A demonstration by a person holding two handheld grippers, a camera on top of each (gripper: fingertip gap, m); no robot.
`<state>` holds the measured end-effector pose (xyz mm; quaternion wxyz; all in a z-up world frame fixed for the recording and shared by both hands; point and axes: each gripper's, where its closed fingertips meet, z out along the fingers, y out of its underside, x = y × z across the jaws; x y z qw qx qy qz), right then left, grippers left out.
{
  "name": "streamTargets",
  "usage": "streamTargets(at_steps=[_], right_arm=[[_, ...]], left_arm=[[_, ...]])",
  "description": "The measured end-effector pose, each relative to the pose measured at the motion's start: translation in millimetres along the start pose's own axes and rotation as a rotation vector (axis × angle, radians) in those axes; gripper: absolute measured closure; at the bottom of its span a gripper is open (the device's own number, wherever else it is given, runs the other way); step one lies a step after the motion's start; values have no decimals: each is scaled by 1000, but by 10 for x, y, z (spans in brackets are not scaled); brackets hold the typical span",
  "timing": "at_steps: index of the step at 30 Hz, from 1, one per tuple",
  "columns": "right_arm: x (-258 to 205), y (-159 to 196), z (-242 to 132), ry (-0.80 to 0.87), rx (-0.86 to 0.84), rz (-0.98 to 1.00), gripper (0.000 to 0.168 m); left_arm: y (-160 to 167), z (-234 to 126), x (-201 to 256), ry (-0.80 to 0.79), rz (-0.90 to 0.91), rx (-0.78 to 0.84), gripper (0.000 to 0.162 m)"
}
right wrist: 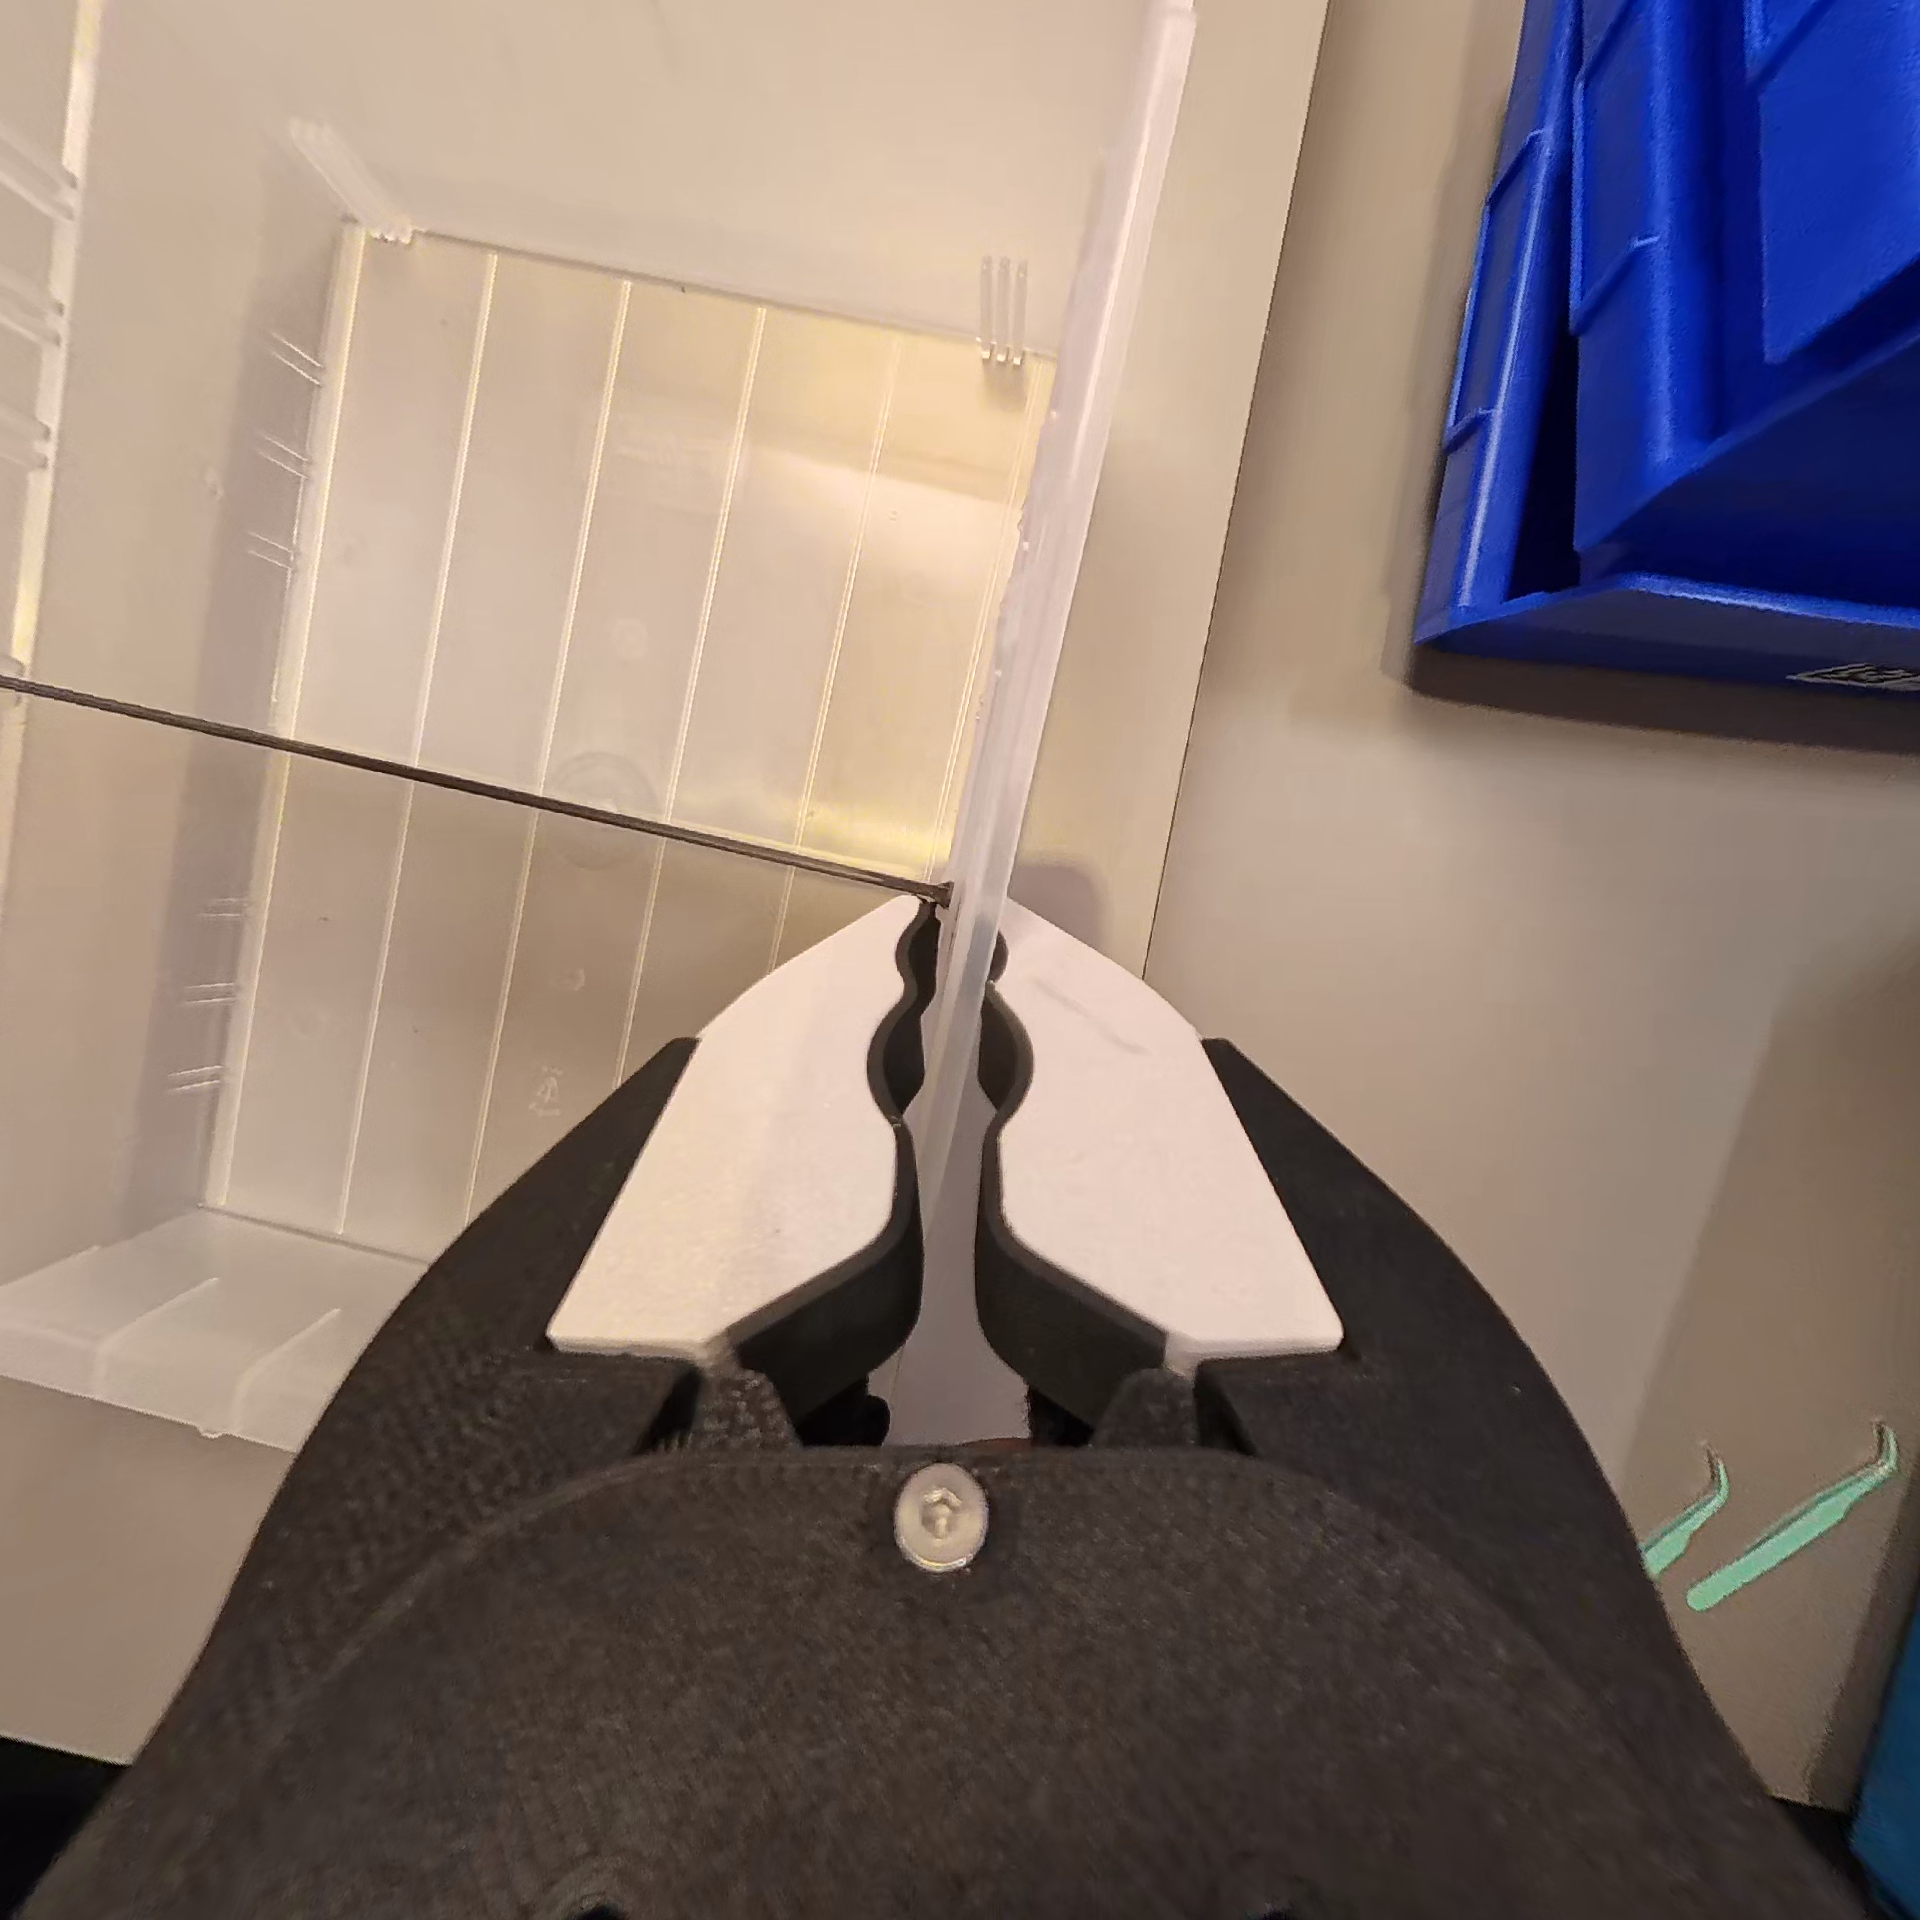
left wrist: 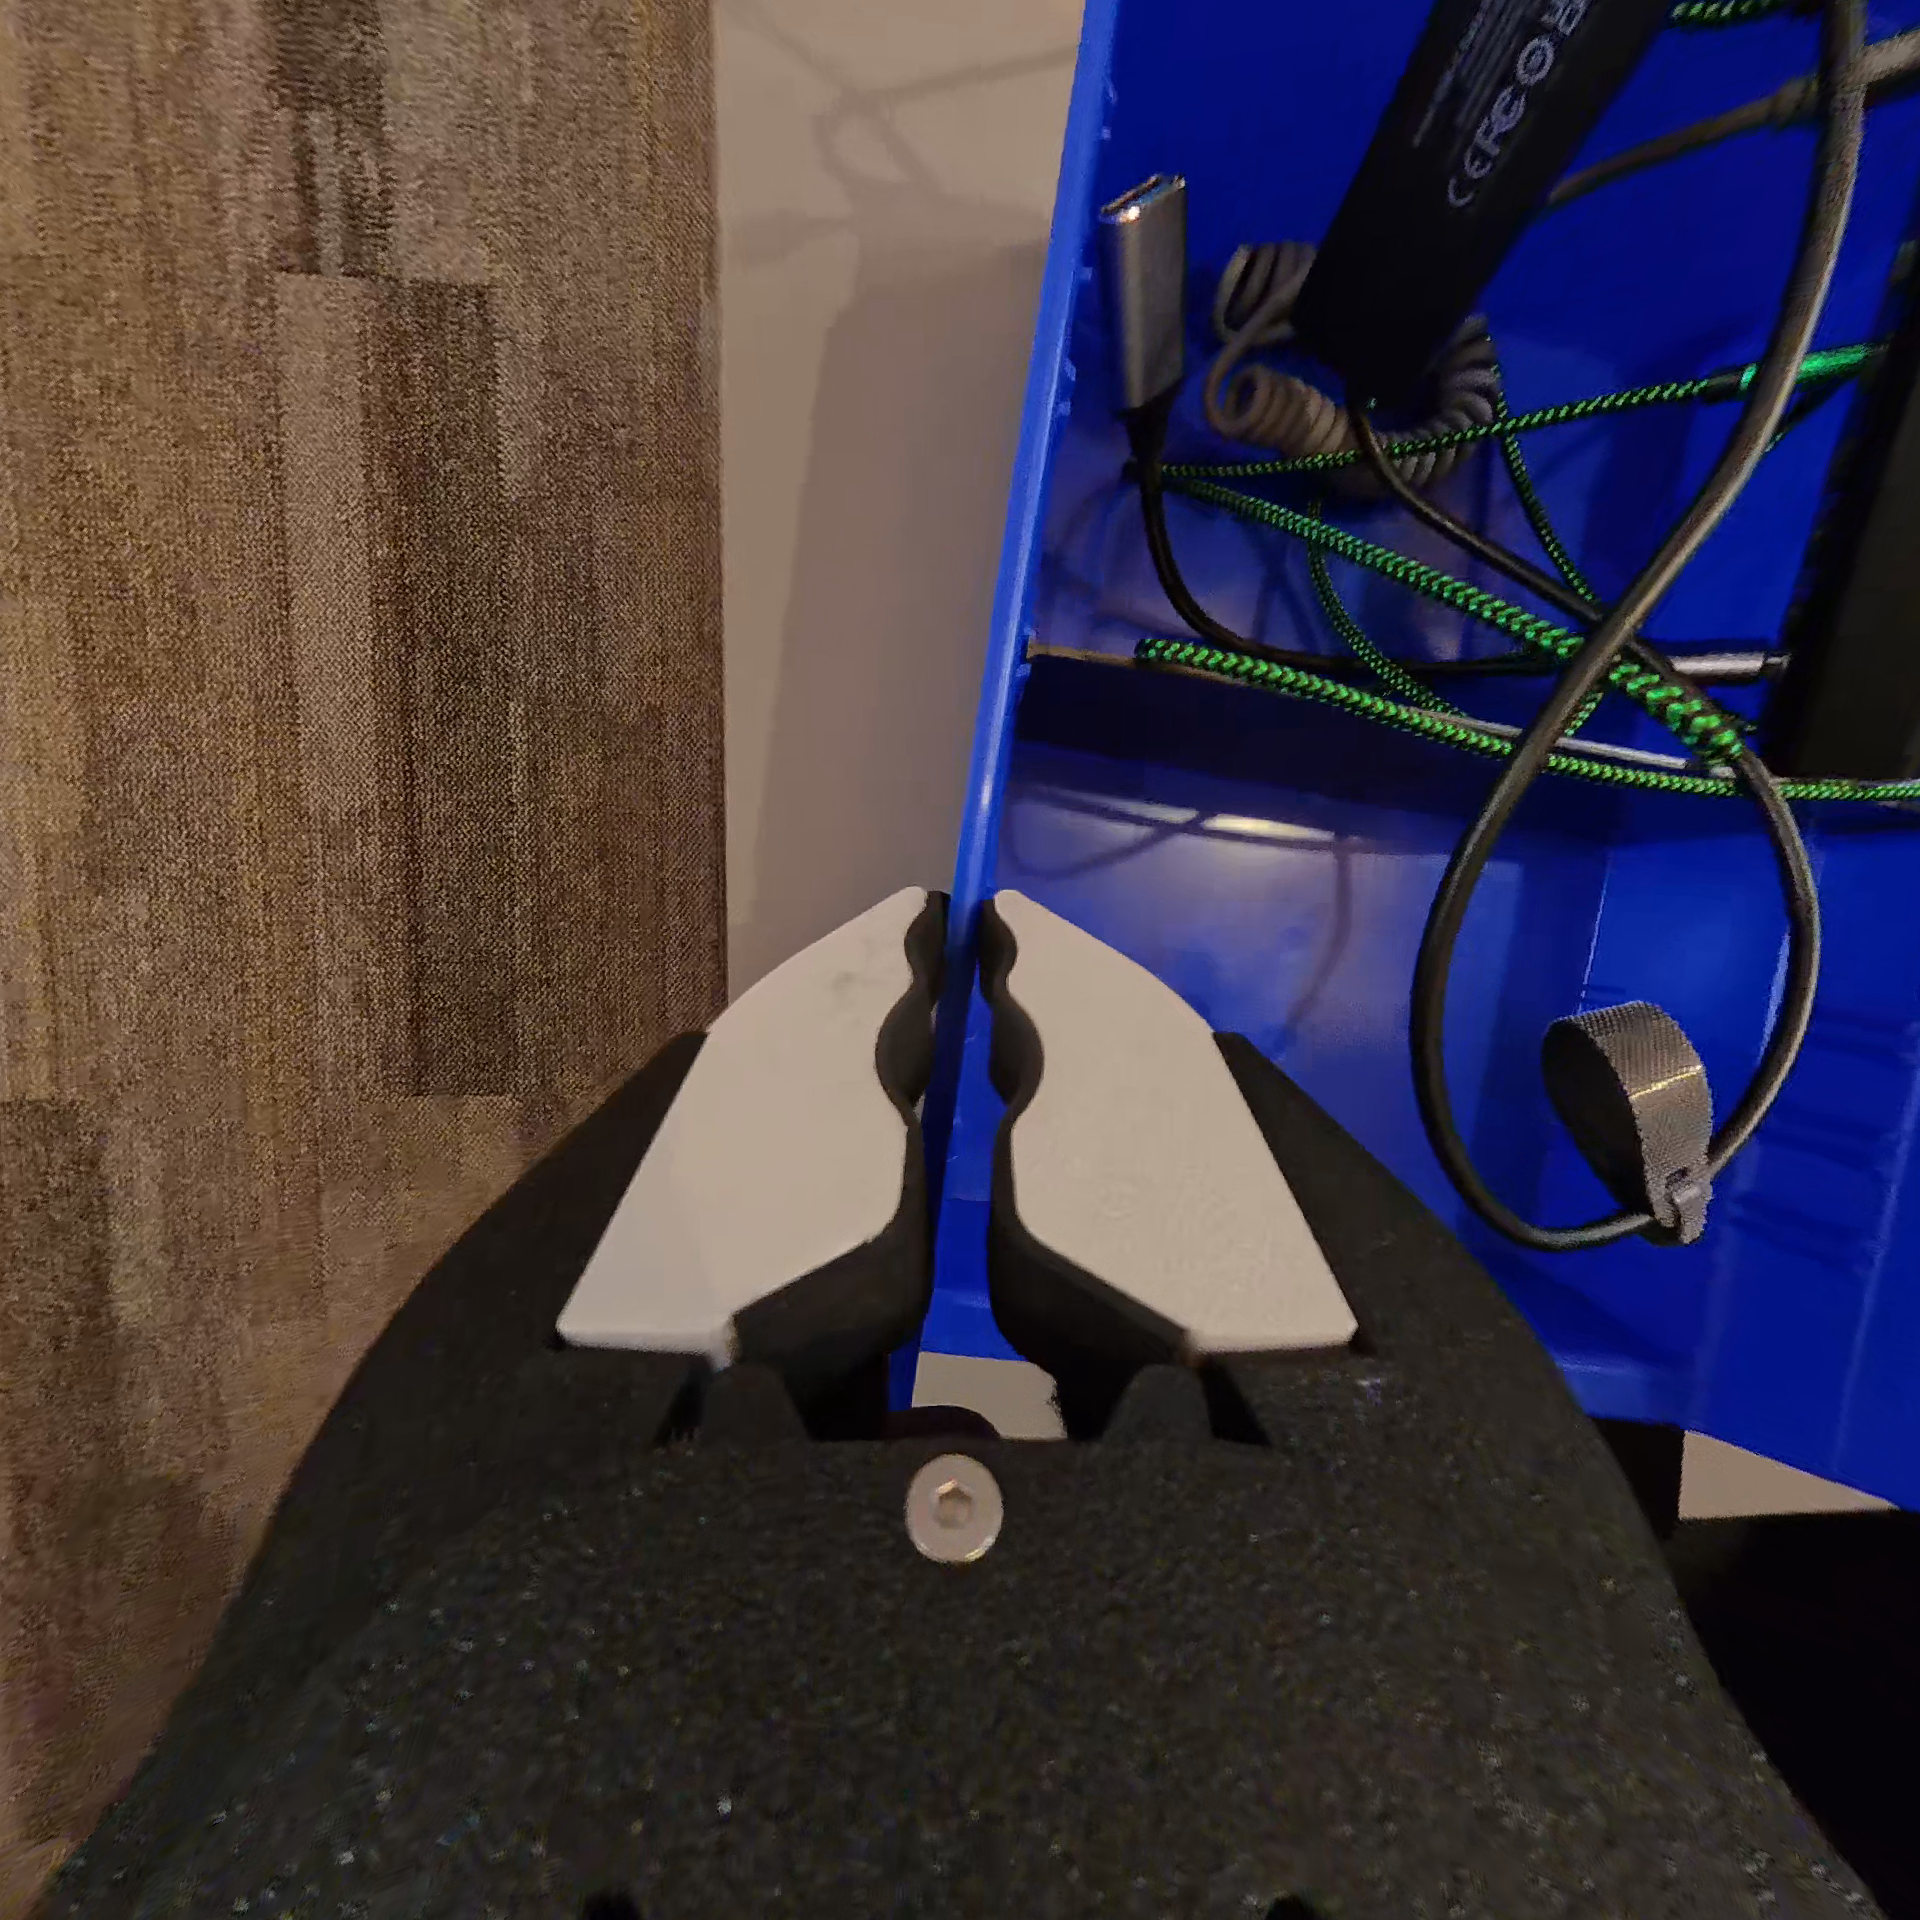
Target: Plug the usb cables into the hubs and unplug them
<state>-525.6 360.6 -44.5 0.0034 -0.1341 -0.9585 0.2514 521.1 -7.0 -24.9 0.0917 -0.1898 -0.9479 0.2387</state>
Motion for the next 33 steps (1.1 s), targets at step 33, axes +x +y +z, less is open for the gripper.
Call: streamTargets(at_steps=[33], right_arm=[[178,73,-1,38,15,-157,154]], left_arm=[[-665,-466,57,-329,1,333,129]])
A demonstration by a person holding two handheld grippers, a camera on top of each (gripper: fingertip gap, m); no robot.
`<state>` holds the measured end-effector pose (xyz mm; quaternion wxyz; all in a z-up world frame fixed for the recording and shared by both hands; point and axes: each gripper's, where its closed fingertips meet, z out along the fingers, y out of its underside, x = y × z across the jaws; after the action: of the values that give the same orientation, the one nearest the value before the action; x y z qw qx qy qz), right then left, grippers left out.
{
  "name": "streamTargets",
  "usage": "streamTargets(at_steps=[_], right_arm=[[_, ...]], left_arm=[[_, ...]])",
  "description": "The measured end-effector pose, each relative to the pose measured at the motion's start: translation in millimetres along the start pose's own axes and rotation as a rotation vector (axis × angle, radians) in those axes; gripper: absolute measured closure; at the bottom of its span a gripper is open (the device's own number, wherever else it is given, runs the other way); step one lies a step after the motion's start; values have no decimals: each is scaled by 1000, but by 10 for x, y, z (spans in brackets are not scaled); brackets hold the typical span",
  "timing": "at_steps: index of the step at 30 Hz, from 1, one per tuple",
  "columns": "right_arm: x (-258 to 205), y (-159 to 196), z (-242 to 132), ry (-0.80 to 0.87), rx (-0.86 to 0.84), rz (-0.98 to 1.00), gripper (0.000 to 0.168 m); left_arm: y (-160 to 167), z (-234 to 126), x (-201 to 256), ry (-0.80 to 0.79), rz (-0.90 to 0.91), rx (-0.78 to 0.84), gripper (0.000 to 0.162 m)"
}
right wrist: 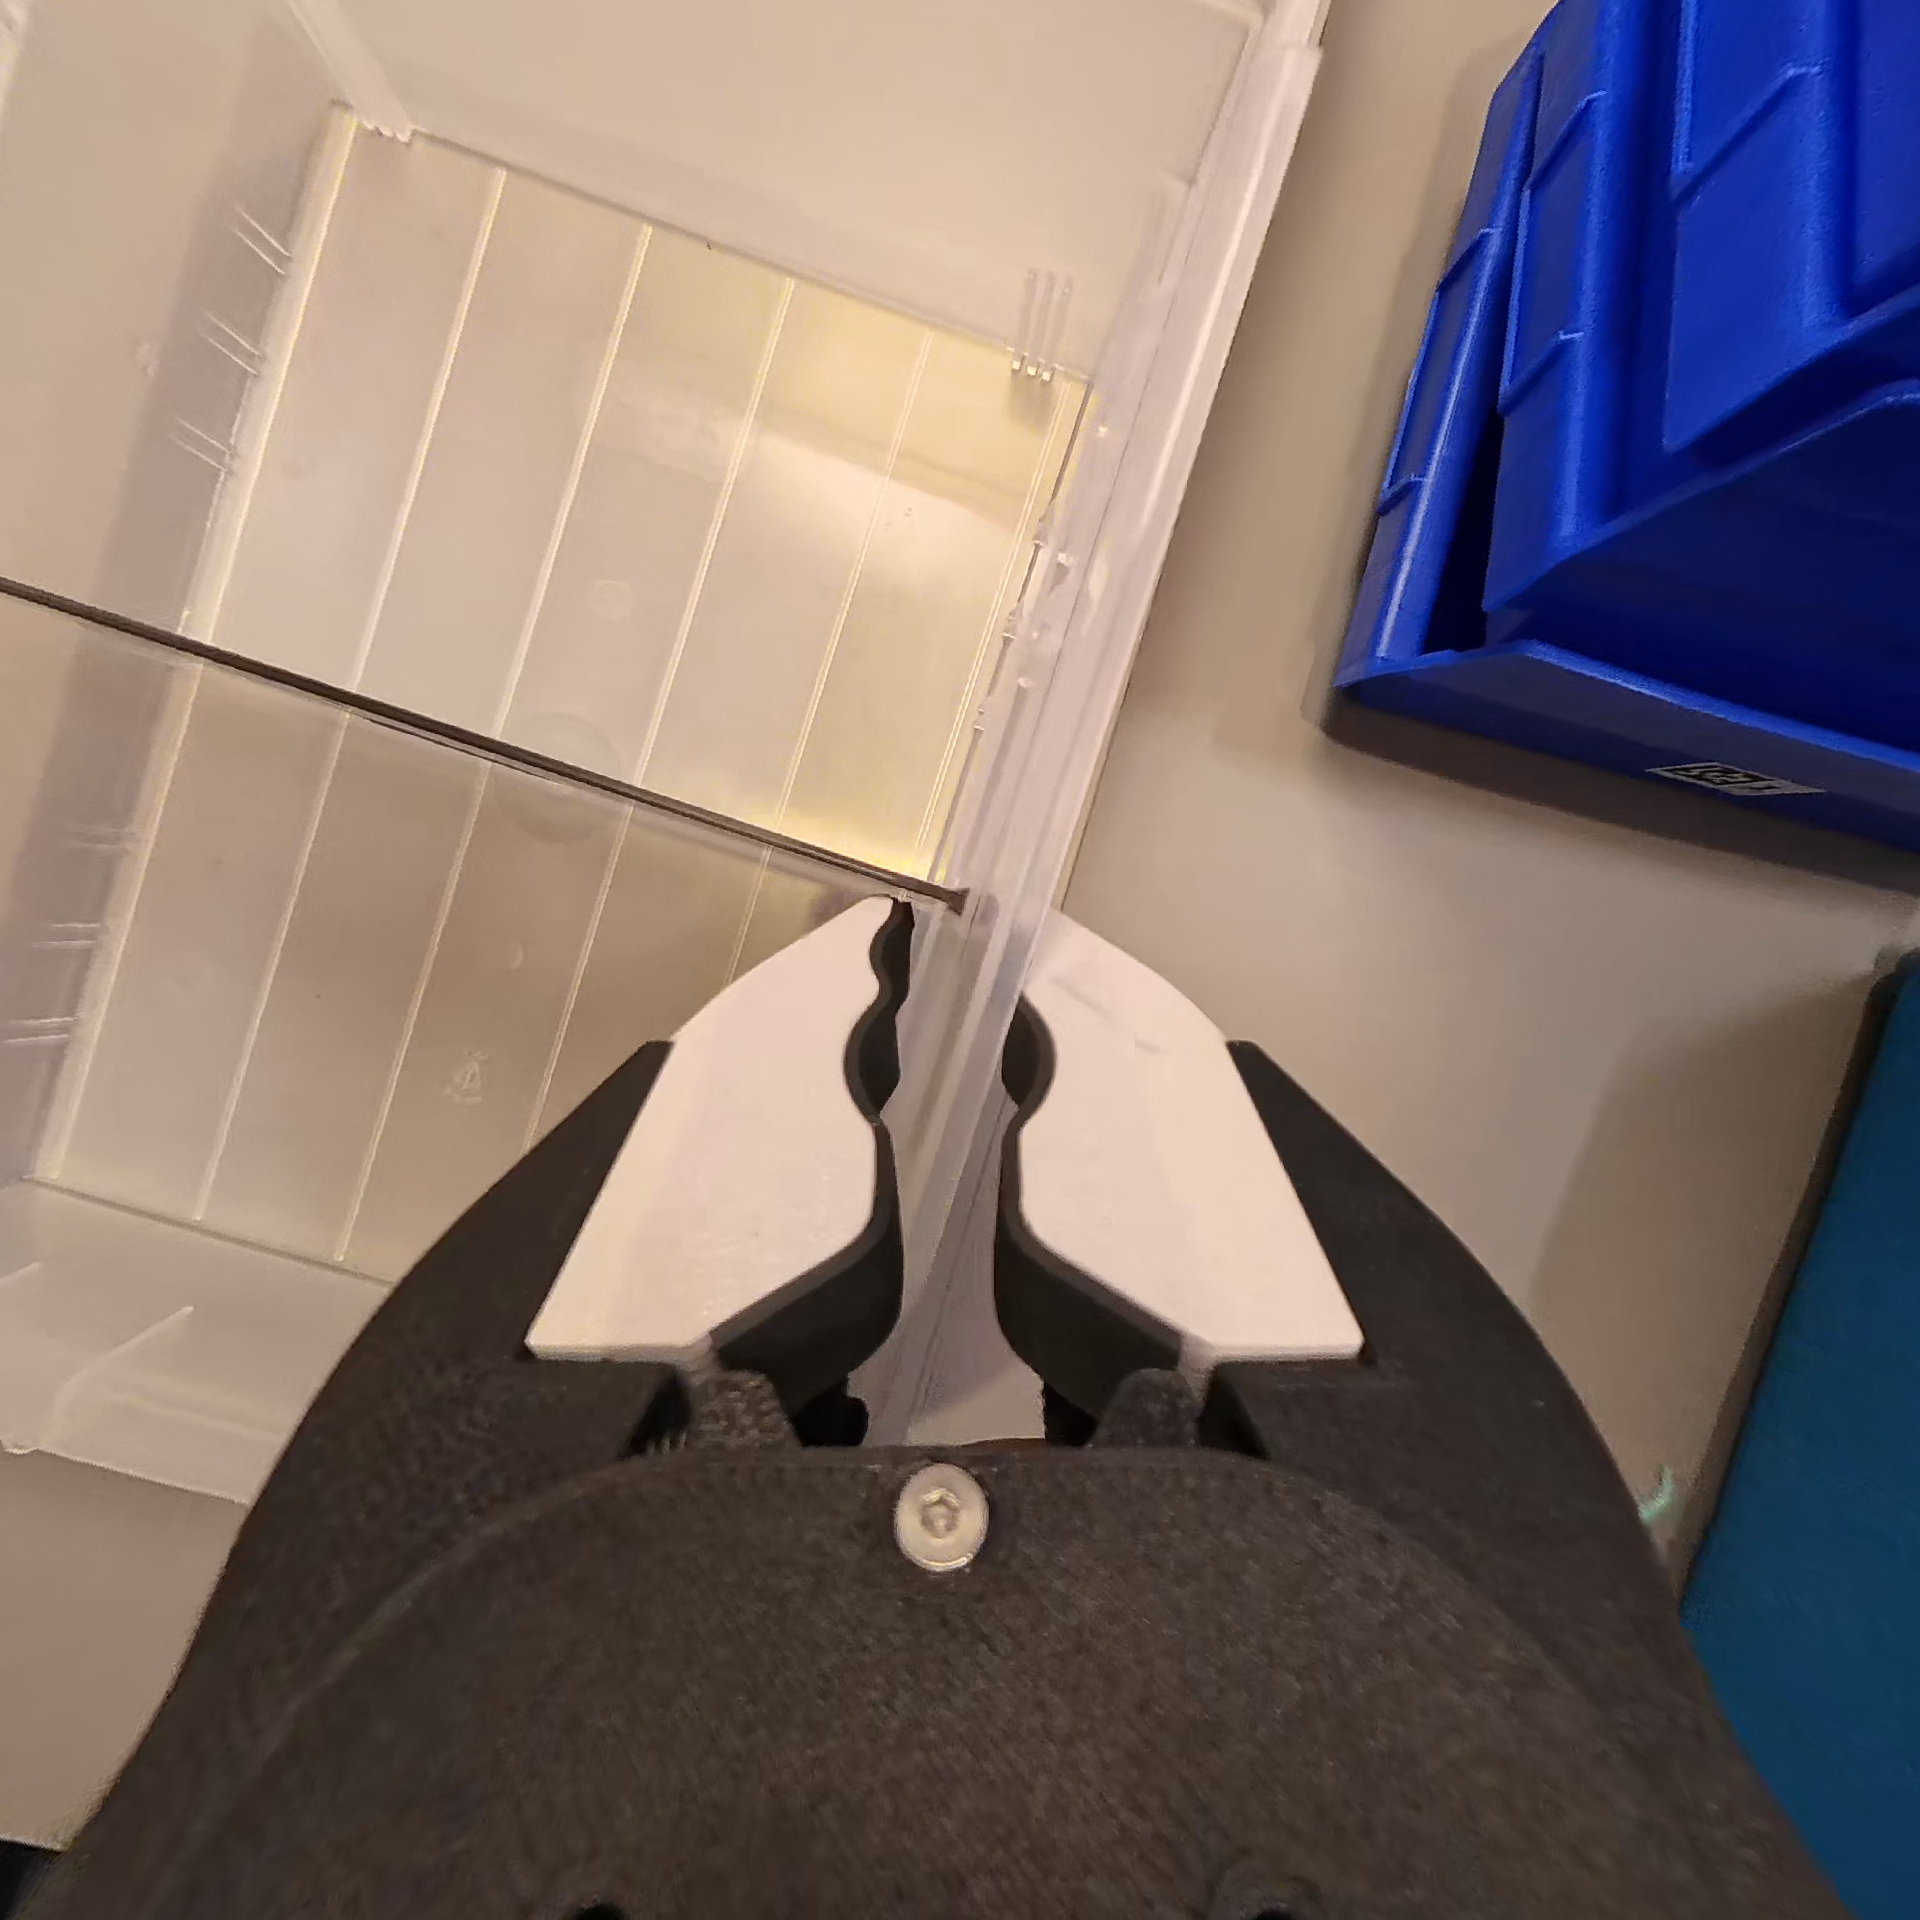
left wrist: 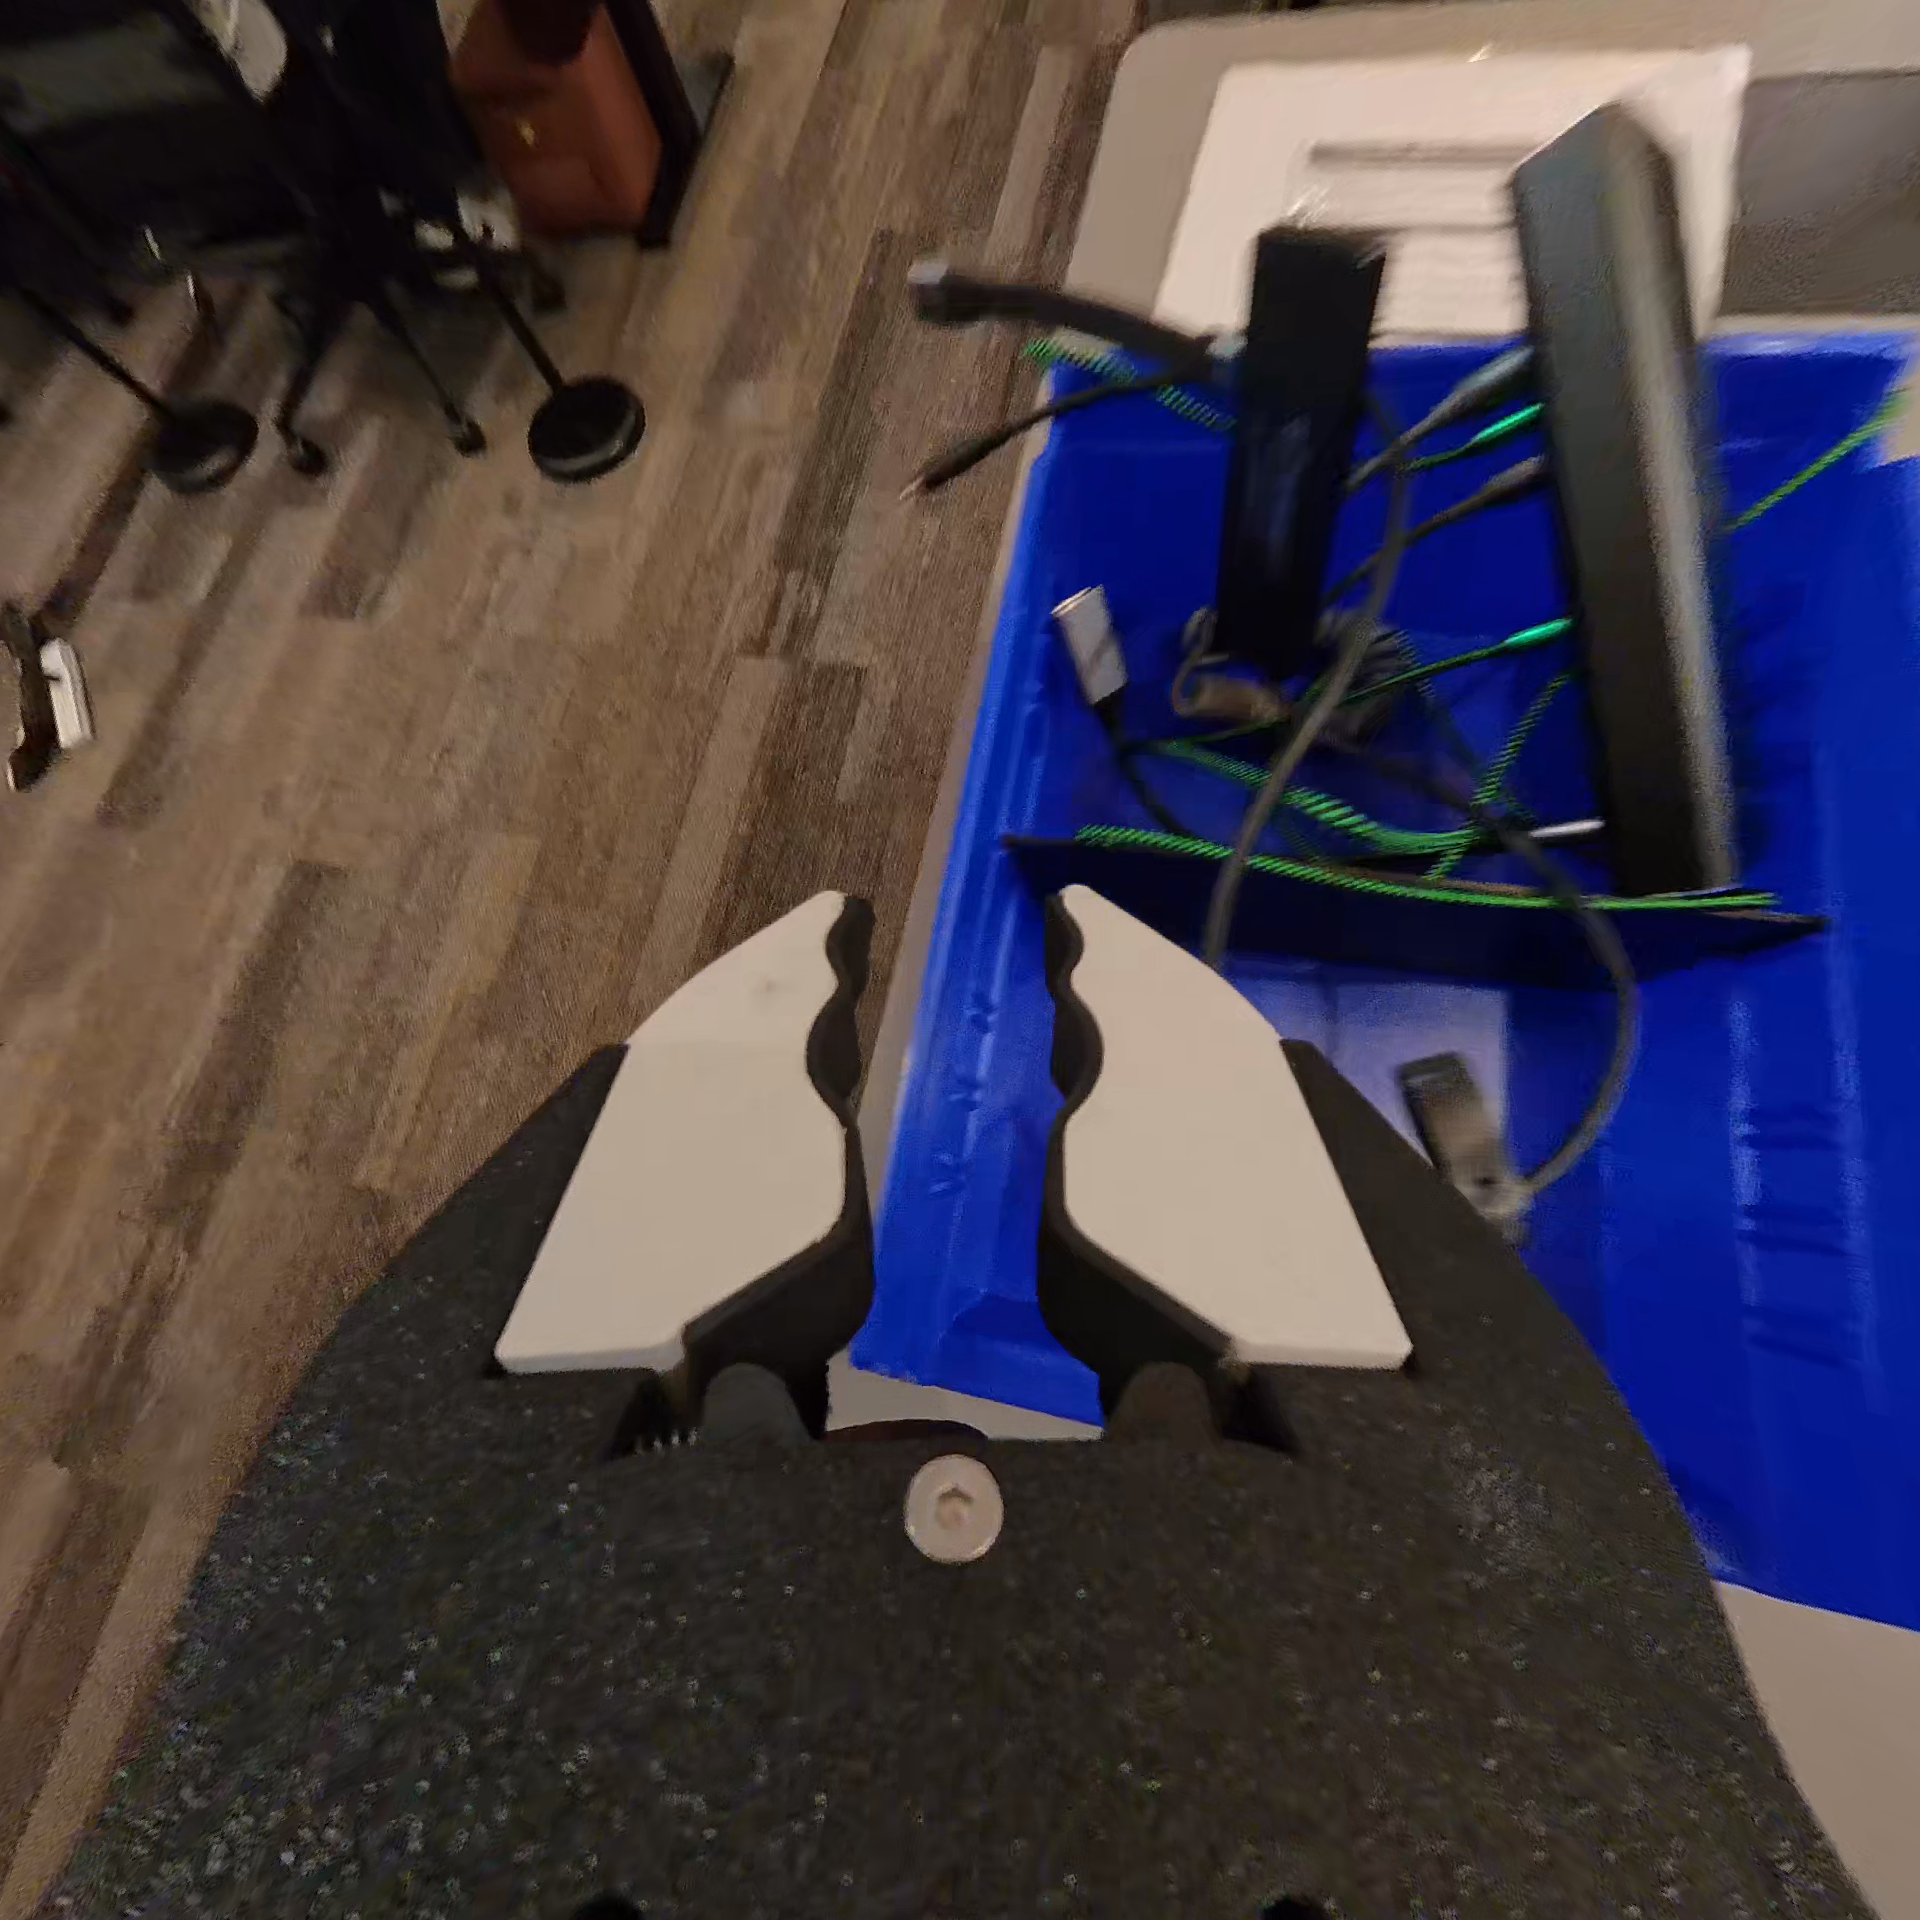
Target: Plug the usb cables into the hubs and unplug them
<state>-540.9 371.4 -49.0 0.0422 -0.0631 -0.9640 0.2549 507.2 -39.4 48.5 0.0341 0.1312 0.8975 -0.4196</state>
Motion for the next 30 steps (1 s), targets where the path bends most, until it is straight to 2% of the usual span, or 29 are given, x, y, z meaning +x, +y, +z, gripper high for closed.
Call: streamTargets(at_steps=[6,10,12,15,18,24,27,30], right_arm=[[147,-39,-264,239,-16,-154,143],[2,-188,-497,245,55,-163,139],[-224,-273,-591,186,102,-154,136],[-862,-424,-729,51,182,-186,134],[-1811,-520,-799,-139,247,-253,134],[-3628,-363,-816,-424,288,-440,134],[-4163,-237,-709,-557,289,-472,134],[-4362,-156,-477,-622,272,-438,134]], left_arm=[[-365,-208,634,3,173,11,115],[-541,-187,1170,161,177,25,113],[-569,-130,1392,245,156,4,112],[-558,47,1563,289,128,-44,111],[-503,322,1586,278,99,-108,105],[-386,753,1649,313,-1,-229,101],[-324,902,1700,328,-26,-275,102],[-263,1002,1738,343,-36,-295,110]])
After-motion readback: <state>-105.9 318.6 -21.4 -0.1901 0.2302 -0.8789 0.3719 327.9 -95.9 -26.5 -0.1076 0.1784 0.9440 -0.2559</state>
